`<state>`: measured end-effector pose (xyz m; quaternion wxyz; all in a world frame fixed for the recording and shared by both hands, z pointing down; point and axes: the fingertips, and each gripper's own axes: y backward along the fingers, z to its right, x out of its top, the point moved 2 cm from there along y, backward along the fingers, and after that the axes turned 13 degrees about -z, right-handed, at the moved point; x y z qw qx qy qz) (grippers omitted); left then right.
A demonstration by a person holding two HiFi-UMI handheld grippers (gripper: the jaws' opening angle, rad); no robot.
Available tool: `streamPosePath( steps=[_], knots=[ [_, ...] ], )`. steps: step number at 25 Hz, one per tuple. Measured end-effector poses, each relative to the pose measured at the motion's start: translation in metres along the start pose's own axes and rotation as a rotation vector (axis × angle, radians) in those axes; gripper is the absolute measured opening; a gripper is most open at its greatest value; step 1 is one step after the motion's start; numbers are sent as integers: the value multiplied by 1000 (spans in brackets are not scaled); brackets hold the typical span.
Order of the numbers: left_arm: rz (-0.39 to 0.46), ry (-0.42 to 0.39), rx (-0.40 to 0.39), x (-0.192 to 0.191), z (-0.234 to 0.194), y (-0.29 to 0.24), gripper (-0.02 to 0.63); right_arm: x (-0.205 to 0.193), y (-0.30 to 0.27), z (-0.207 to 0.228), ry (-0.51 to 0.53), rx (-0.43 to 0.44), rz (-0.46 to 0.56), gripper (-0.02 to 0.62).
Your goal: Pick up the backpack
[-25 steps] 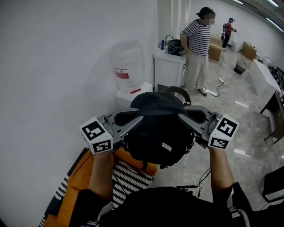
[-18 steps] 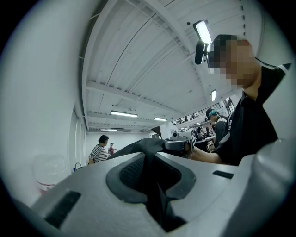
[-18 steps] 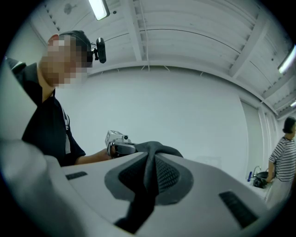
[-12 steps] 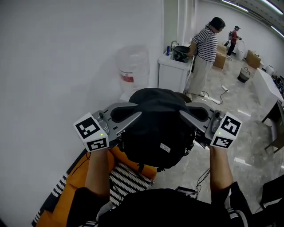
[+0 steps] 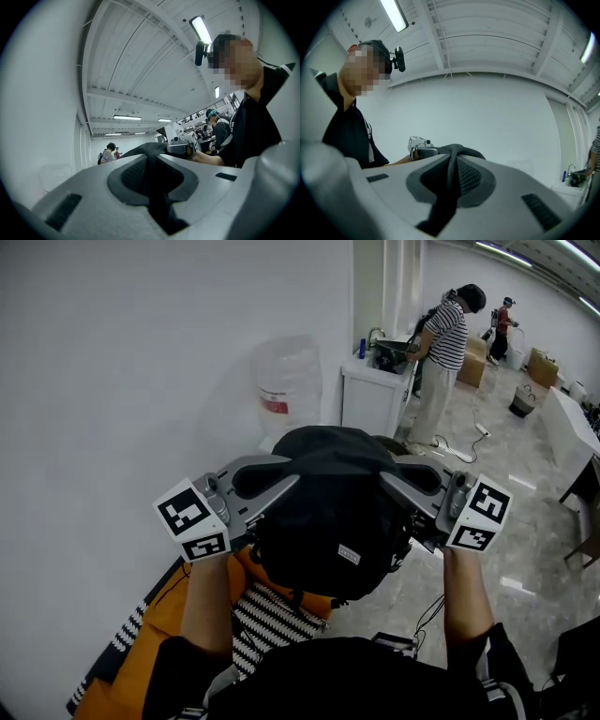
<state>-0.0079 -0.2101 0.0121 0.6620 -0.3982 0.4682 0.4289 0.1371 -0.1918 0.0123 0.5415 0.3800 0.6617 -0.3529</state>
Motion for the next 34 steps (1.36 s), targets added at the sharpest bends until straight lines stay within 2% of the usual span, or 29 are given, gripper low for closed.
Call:
streamPosePath(
  steps=[12, 20, 24, 28, 34],
  knots=[
    [23, -15, 29, 5, 13, -13, 55, -1, 19, 2, -1, -4, -4, 41],
    [43, -13, 14, 10, 31, -36, 55, -6, 49, 3, -25, -12, 5, 43],
    [63, 8, -7, 4, 40, -50, 55, -19, 63, 5, -82, -4, 10, 43],
    [58, 60, -62, -13, 48, -69, 55, -39, 80, 6, -136, -40, -19, 41],
    [71, 30, -73, -34, 36, -109, 55, -67, 91, 35, -83, -58, -4, 41]
  ],
)
